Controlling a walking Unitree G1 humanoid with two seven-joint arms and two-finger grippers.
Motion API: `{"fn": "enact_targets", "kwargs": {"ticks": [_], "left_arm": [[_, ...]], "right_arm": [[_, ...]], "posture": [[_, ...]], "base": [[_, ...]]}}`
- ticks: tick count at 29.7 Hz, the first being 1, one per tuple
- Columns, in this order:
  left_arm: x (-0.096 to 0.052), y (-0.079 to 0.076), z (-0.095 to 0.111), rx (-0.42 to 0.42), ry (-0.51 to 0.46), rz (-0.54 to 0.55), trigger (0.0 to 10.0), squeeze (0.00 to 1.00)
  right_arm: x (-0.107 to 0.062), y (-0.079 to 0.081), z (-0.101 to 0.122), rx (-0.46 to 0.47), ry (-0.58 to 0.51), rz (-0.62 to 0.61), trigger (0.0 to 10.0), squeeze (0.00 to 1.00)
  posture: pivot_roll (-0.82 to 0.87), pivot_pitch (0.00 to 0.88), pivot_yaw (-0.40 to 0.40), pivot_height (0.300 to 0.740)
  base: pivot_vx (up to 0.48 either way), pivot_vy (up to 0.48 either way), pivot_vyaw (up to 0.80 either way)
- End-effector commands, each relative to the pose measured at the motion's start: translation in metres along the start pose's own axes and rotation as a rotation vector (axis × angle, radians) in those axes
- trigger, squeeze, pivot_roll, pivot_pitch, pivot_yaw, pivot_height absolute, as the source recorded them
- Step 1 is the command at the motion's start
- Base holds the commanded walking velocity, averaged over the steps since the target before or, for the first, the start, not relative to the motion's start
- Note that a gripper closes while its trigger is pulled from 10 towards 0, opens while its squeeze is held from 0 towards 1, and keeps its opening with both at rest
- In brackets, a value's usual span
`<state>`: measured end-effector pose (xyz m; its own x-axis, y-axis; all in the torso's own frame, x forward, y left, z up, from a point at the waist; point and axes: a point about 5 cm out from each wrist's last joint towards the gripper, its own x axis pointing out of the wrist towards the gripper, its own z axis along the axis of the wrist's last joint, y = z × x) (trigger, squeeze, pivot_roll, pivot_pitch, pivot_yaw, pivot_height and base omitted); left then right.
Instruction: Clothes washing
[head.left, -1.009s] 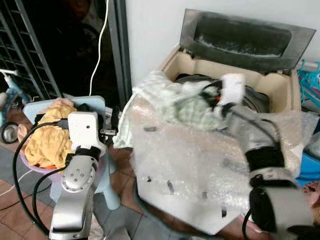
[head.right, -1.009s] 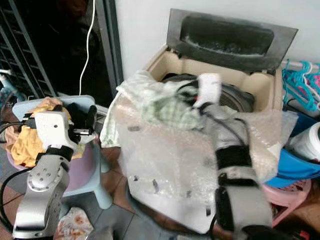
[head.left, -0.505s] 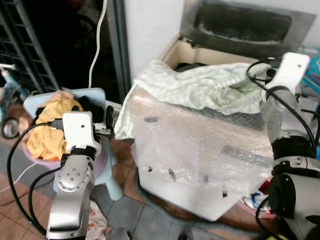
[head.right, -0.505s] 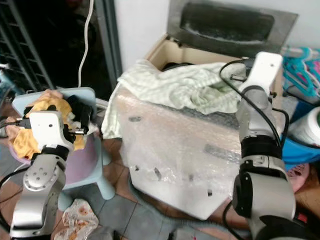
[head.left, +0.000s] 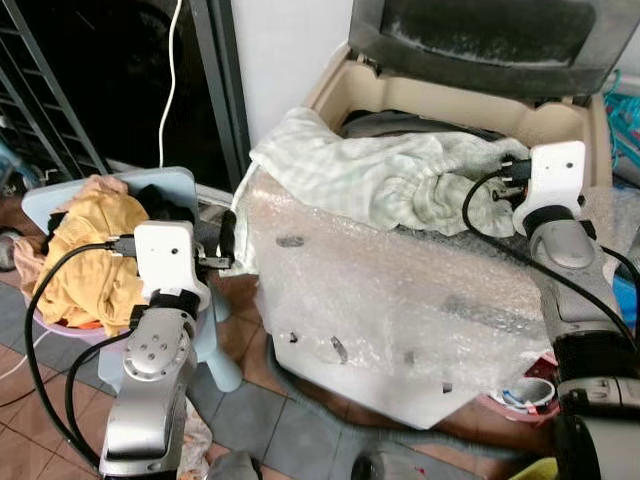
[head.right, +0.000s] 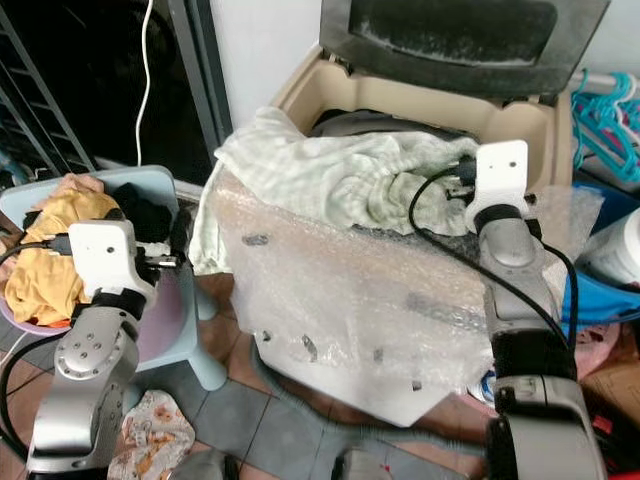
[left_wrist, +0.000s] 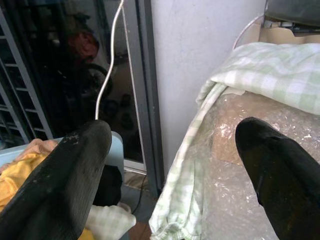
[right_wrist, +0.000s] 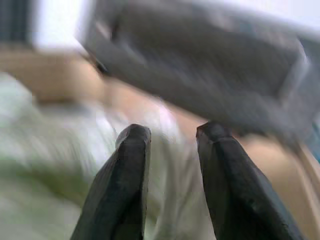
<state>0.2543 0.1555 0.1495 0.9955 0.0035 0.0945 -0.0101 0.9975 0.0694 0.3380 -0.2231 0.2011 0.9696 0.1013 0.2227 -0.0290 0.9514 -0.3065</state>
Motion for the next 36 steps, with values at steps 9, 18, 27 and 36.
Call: {"fn": "enact_targets", "kwargs": {"ticks": [9, 18, 27, 36], "left_arm": [[0.001, -0.001, -0.002, 0.01, 0.019, -0.013, 10.0, 0.0], [0.0, -0.001, -0.001, 0.015, 0.017, -0.007, 10.0, 0.0], [0.001, -0.001, 0.0, 0.018, 0.012, -0.01, 10.0, 0.0], [0.0, -0.003, -0.001, 0.013, 0.016, -0.01, 10.0, 0.0]], "right_arm": [[0.006, 0.053, 0.055, 0.03, -0.224, 0.266, 10.0, 1.0], [-0.009, 0.116, -0.002, -0.091, 0.041, 0.594, 10.0, 1.0], [0.01, 0.119, -0.028, -0.152, 0.243, 0.454, 0.0, 0.0], [0.009, 0.102, -0.044, -0.02, 0.357, 0.327, 0.0, 0.0]], "posture": [[0.01, 0.0, -0.008, 0.74], [0.03, 0.0, -0.019, 0.74], [0.04, 0.0, -0.017, 0.74], [0.03, 0.0, -0.017, 0.74]], "base": [[0.0, 0.0, 0.0], [0.0, 0.0, 0.0], [0.0, 0.0, 0.0], [0.0, 0.0, 0.0]]}}
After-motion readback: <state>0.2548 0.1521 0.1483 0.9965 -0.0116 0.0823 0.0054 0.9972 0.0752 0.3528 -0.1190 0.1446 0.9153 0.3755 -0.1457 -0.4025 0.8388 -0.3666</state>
